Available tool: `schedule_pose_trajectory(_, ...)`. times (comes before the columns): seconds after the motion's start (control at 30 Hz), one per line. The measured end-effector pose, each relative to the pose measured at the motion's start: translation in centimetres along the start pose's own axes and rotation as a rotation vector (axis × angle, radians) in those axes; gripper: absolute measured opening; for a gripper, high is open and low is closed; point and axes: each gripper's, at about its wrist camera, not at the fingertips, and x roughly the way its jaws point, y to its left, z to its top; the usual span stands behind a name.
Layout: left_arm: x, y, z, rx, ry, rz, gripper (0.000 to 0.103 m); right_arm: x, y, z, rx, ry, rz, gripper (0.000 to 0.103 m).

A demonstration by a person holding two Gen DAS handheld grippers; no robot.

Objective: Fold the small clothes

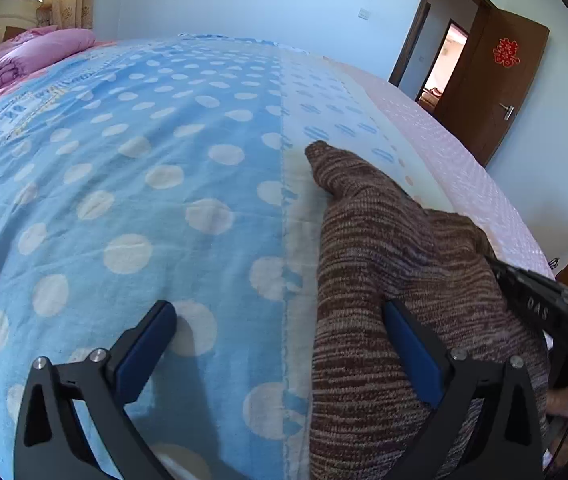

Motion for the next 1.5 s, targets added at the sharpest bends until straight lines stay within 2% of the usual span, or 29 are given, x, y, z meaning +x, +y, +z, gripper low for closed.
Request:
schedule_pose_trajectory(0.07,0.0,0.2,0.0,-0.003,0.0,-0.009,0.103,-0.5,-1.0,0.3,0.051,0.014,0.036,0.0)
schedule_pose_trajectory(0.17,0.0,0.5,0.0,-0.017,-0.004,-0.025,0.103,-3.6,-2.0,-0.6,0.121,-0.047,0.006,0.002)
schedule_pose_trajectory(0.27,-0.1,0.5,-0.1,-0.021,-0.007,-0.032,0.103,-7.9,-3.1,-4.1,0.244,-0.073,0.088,0.002)
schedule_pose_trajectory(0.4,-0.1,0.5,-0.1,-0.024,-0.007,-0.038,0.103,-12.2,-2.0,-9.1,0.292,-0.089,0.169,0.006)
schedule_pose_trajectory(0.43,-0.1,0.6,-0.1,-0.028,-0.009,-0.043,0.103,-13.1,-1.5,-10.6,0.314,-0.101,0.193,0.011)
schedule_pose_trajectory(0.47,-0.1,0.7,-0.1,-0.032,-0.01,-0.049,0.103,-13.6,-1.1,-11.7,0.332,-0.111,0.213,0.025)
schedule_pose_trajectory(0.5,-0.1,0.8,-0.1,-0.034,-0.009,-0.051,0.103,-13.9,-0.6,-12.6,0.344,-0.114,0.23,0.034)
schedule_pose_trajectory(0.53,-0.1,0.7,-0.1,-0.033,-0.008,-0.051,0.103,-14.1,-0.1,-13.3,0.343,-0.117,0.229,0.049)
schedule_pose_trajectory(0.57,-0.1,0.7,-0.1,-0.031,-0.007,-0.051,0.103,-14.1,0.5,-13.7,0.331,-0.116,0.217,0.051)
schedule_pose_trajectory(0.63,-0.2,0.8,-0.1,-0.029,-0.004,-0.056,0.103,-13.5,1.6,-13.9,0.289,-0.097,0.179,0.047)
schedule_pose_trajectory(0.67,-0.2,0.8,-0.2,-0.029,-0.002,-0.066,0.103,-13.3,2.0,-14.0,0.267,-0.072,0.15,0.013)
schedule_pose_trajectory(0.7,-0.3,0.9,-0.2,-0.03,0.003,-0.08,0.103,-12.8,1.9,-14.0,0.257,-0.043,0.139,0.005)
schedule_pose_trajectory(0.8,-0.7,1.2,-0.4,-0.014,0.03,-0.125,0.103,-11.6,2.4,-15.1,0.257,0.033,0.135,0.005)
schedule_pose_trajectory(0.9,-1.5,1.1,-1.0,0.047,0.047,-0.121,0.103,-12.3,2.9,-15.8,0.241,0.05,0.108,0.005)
schedule_pose_trajectory(1.03,-2.4,1.7,-0.7,0.036,0.081,-0.156,0.103,-12.9,2.0,-16.0,0.283,0.058,0.155,0.005)
schedule_pose_trajectory(1.1,-3.1,1.9,0.3,0.031,0.068,-0.151,0.103,-13.8,1.5,-15.3,0.285,0.026,0.155,0.006)
schedule_pose_trajectory(1.23,-4.2,0.8,4.0,0.055,-0.027,-0.129,0.103,-16.0,1.4,-12.0,0.253,-0.117,0.14,0.006)
schedule_pose_trajectory(1.3,-2.9,-0.8,6.0,0.088,-0.027,-0.102,0.103,-15.4,2.2,-10.4,0.206,-0.144,0.115,0.006)
schedule_pose_trajectory(1.4,1.1,-2.8,7.5,0.165,0.035,-0.002,0.103,-13.6,3.4,-8.5,0.135,-0.161,0.066,0.006)
schedule_pose_trajectory(1.43,2.3,-2.8,7.6,0.17,0.067,0.007,0.102,-13.1,3.7,-8.2,0.114,-0.161,0.044,0.006)
schedule_pose_trajectory(1.5,4.9,-2.3,7.3,0.157,0.139,-0.034,0.102,-12.6,3.7,-8.1,0.1,-0.14,0.023,0.006)
